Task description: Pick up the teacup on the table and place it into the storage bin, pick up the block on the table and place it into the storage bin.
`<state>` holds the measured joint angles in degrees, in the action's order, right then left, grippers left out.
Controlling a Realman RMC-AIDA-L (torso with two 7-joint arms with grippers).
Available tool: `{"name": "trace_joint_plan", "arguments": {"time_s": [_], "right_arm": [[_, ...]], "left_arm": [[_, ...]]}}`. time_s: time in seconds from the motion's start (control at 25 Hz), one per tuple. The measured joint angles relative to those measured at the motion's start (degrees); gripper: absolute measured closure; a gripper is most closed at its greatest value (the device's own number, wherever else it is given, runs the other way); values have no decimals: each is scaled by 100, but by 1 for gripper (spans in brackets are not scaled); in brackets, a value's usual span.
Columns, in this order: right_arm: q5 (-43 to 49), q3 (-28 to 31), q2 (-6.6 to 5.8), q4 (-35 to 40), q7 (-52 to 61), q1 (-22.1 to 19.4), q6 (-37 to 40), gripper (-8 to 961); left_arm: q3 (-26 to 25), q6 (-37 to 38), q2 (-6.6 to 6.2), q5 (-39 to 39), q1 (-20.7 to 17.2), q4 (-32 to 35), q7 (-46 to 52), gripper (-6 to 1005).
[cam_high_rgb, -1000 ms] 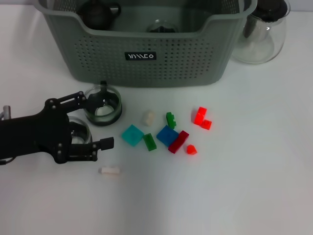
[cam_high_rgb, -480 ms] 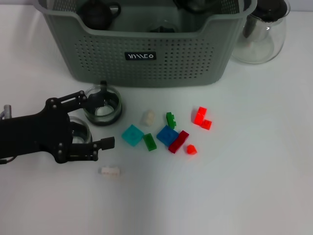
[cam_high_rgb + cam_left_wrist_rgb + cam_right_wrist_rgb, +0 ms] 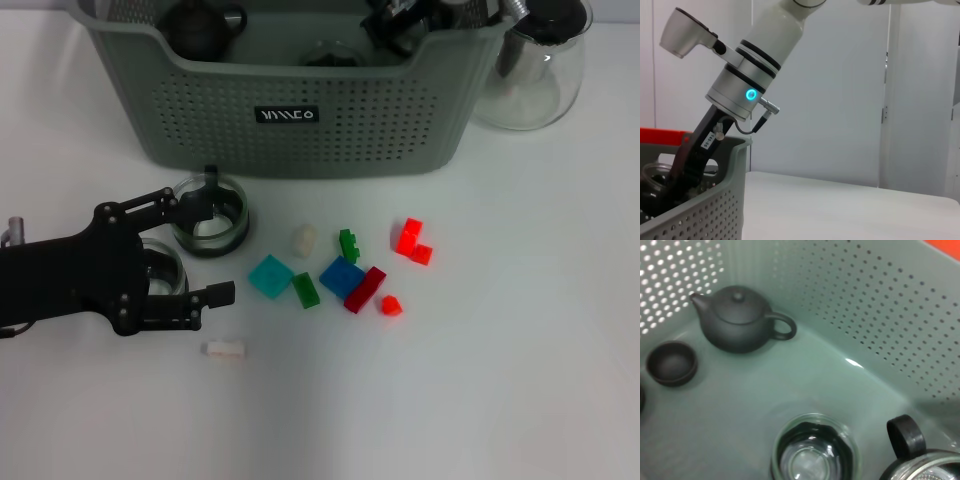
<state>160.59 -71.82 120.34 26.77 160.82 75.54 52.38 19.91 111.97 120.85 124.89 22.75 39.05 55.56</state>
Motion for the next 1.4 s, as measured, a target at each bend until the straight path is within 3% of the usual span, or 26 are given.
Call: {"name": "trace_joint_plan", "arguments": {"time_s": [0.24, 0.32, 0.4, 0.44, 0.48, 0.56, 0.68, 0.76, 0.88, 1.04, 1.2, 1.4], "right_arm": [[-57, 3, -16, -65, -32, -51, -11, 895], [-114, 84, -29, 397, -44, -255, 9, 895], [-182, 156, -34, 787, -65, -413, 61, 752], [-499, 311, -41, 1617, -158, -779, 195, 681], [-499, 311, -41, 1617, -158, -779, 195, 646], [-1202, 482, -37, 2810, -435, -1367, 242, 575], [-2979, 581, -41, 4168, -1485, -2446, 216, 470], [-4518, 588, -55, 4587, -2660, -3161, 325, 466], [-6463, 602, -97, 4523, -4582, -4134, 1085, 460], [-7483, 824, -128, 3750, -6562, -5020, 2751, 463], [-6930, 1188, -145, 2929, -7864, -5586, 3949, 461], [-5861, 1824, -146, 2318, -8278, -5885, 4171, 458]], "left_arm": [[-6, 0, 0, 0, 10, -3, -2, 99], [-5, 5, -1, 0, 21, -3, -8, 99], [-5, 14, -4, 0, 27, -3, -10, 100], [-4, 20, -6, 0, 33, -3, -10, 100], [-5, 34, -10, 0, 40, -3, -11, 100], [-4, 41, -13, 0, 49, -3, -11, 100], [-4, 34, -15, 0, 47, -3, -11, 99], [-5, 28, -15, -7, 37, -3, -11, 99], [-5, 29, -14, -16, 45, -3, -11, 100], [-5, 7, -21, -18, 83, -3, 2, 100], [-5, 9, -20, -18, 97, -2, 18, 99], [-5, 49, -17, -18, 92, 7, 34, 100]]}}
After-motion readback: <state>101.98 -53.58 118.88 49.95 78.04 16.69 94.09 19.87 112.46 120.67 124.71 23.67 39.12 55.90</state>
